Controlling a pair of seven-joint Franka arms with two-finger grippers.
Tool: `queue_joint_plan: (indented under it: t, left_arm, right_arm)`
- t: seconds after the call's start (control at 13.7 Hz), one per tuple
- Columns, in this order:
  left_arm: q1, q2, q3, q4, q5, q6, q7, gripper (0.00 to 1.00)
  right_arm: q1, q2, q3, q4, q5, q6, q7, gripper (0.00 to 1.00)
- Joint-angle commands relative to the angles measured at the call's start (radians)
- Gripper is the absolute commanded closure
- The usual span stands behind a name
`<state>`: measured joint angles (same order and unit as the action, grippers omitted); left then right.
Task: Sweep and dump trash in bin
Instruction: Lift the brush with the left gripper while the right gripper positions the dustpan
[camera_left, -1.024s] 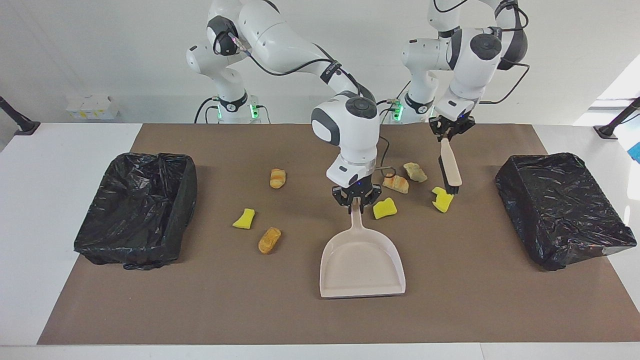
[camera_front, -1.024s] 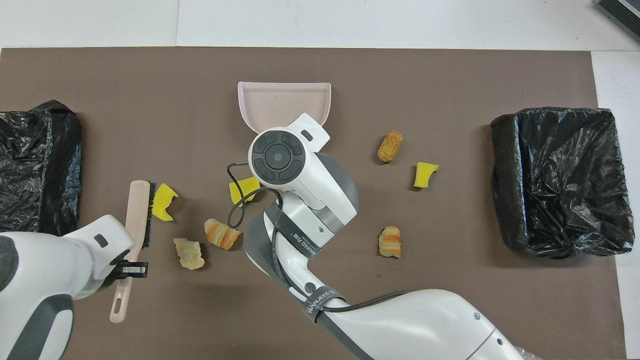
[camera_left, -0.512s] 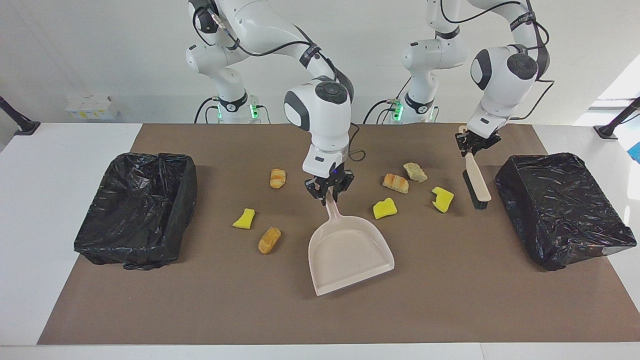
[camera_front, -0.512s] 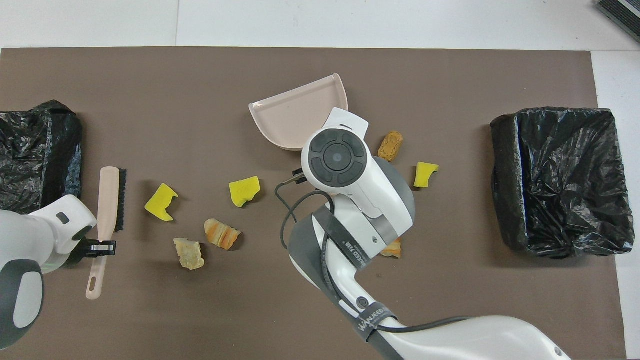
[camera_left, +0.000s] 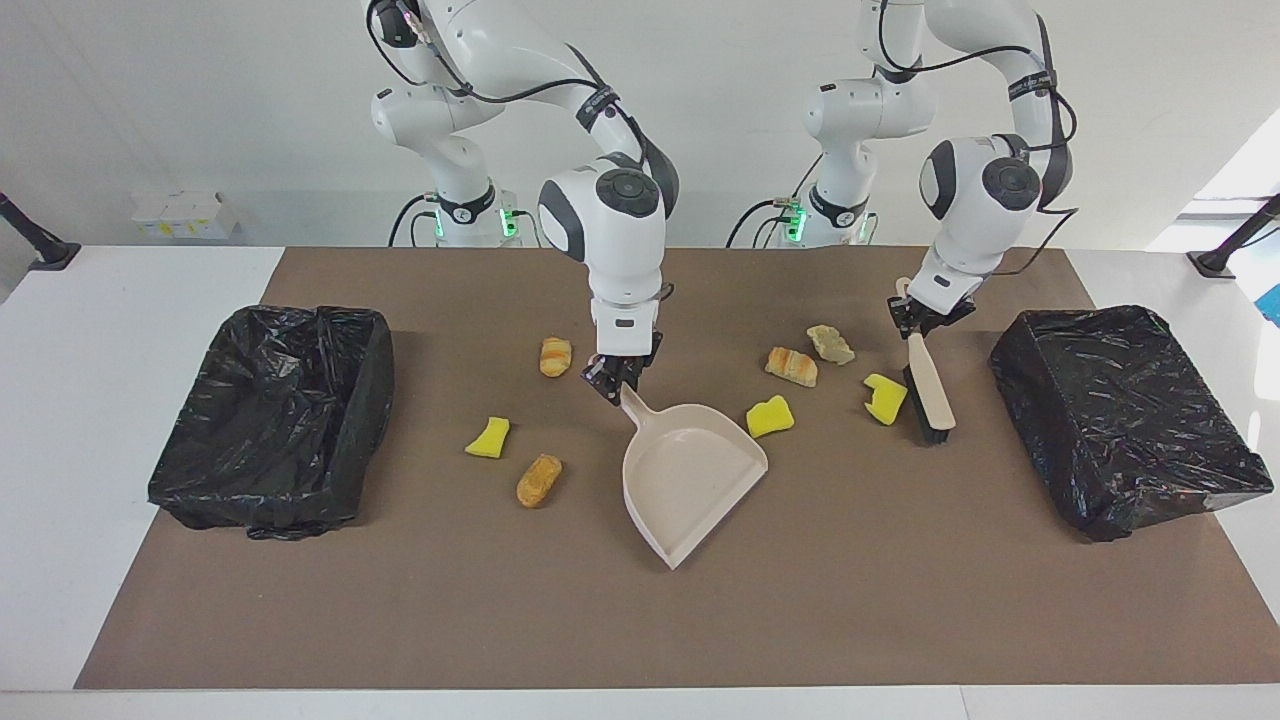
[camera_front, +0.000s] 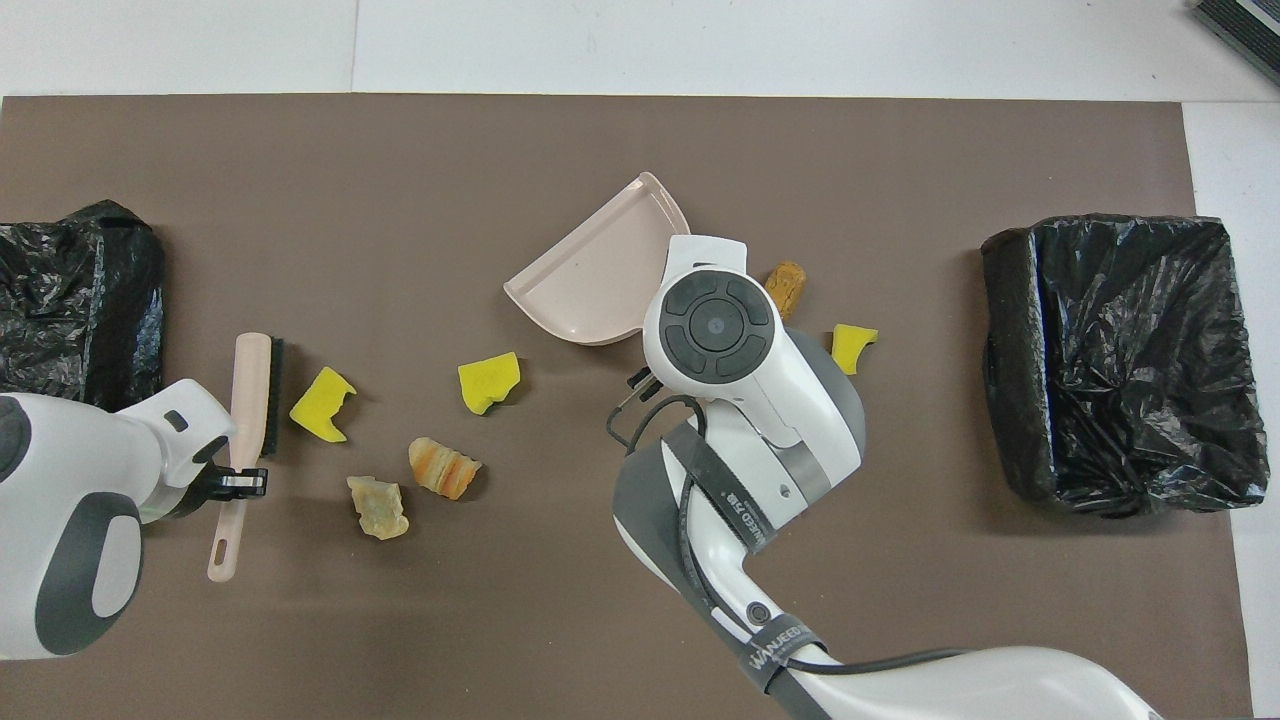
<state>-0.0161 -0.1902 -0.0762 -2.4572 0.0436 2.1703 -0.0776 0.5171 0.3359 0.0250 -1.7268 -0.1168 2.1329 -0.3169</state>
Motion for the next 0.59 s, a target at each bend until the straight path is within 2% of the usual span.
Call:
queue_joint_plan:
  t: [0.0,0.15,0.37,0.51]
  left_arm:
    - [-0.071,0.024,0.007,-0.011,-0.008,0.029,-0.094,1.0]
    - [-0.108,0.041,0.007,-0.009,-0.027,0.066,-0.169,1.0]
    - [-0.11,0.043,0.007,-0.009,-0.027,0.069,-0.183,1.0]
    - [-0.125,0.041,0.007,-0.009,-0.036,0.066,-0.192,1.0]
  right_arm:
    - [-0.052,-0.029,0.009,-0.036,-0.009,0.036,-0.239,1.0]
    - [-0.097,-0.035,0.01,-0.025,-0.008,0.042,-0.351,1.0]
    - [-0.14,-0.055,0.01,-0.025,-0.006,0.03,-0.509,1.0]
    - [-0.129,-0.061,0.01,-0.031,-0.006,0.018,-0.618,1.0]
